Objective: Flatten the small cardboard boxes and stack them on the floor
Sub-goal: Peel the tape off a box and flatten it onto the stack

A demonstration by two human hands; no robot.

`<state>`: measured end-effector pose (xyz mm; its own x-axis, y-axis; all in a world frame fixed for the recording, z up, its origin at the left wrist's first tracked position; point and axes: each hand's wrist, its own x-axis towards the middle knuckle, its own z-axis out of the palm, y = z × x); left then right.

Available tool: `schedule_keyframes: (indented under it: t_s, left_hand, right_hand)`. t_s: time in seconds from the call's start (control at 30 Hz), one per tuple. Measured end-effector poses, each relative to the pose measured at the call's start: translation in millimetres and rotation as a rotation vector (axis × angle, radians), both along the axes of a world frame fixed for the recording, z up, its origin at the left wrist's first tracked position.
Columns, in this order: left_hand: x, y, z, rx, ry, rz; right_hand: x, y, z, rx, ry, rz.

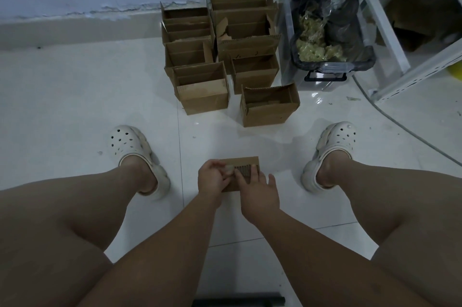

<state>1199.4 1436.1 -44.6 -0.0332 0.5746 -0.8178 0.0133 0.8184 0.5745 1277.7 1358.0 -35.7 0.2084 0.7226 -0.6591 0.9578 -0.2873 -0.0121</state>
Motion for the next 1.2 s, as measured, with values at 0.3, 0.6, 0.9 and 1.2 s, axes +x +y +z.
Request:
schedule_keyframes:
  t_s: [0.3, 0.6, 0.9, 1.2]
  left_hand:
    - [1.9, 2.8, -5.8, 0.339, 0.407, -0.669]
    - [-6.9, -0.3, -16.1, 0.443, 0.641, -0.847]
    - [-3.8, -0.3, -17.4, 0.345, 0.656, -0.816]
    - [-4.5, 9.6, -6.8, 0.360, 0.382, -0.546]
  right_hand:
    - [-3.3, -2.0, -4.1, -0.001, -0.039, 0.059]
    - [-7.7, -2.3, -8.0, 0.015, -0.035, 0.055]
    - [-11.5, -2.0, -8.8, 0.033, -0.030, 0.026]
    - [-7.2, 1.6, -9.0, 0.018, -0.039, -0.076]
